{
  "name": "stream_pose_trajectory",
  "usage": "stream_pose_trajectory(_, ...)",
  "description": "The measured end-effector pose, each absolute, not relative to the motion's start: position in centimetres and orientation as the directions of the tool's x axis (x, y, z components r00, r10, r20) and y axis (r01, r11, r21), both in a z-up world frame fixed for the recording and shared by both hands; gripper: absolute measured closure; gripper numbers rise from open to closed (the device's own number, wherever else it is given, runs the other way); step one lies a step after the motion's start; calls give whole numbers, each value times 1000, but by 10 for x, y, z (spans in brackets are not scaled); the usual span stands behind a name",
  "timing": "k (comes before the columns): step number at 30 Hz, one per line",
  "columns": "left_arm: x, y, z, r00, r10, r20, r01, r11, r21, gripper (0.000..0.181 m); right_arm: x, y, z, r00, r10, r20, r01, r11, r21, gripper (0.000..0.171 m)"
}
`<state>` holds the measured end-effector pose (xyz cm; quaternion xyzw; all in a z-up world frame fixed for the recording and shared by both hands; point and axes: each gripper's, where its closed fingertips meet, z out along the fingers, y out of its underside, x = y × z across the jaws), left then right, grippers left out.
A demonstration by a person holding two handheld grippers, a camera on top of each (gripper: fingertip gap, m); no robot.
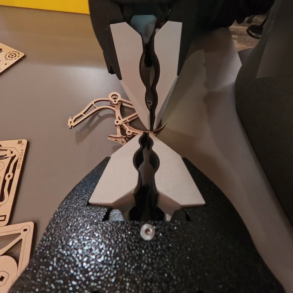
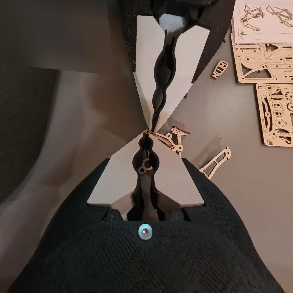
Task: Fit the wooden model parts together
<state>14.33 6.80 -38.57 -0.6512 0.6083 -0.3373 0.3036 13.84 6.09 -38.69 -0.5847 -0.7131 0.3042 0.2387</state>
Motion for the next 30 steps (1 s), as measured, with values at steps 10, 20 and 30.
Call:
stream_pose_trajectory(10,143,68,-386,54,-996,68,-584,-86,-807,181,139,61,-387,-184,983,-6,706,128,-697,171)
stream_pose_trajectory(20,143,68,-385,50,-993,110,-571,-119,-813,181,142,64,-364,-114,991,-74,628,14,-778,171)
stream_pose_trajectory(30,144,69,-385,55,-994,91,-571,-106,-814,181,152,100,-372,102,993,62,641,-18,-767,171)
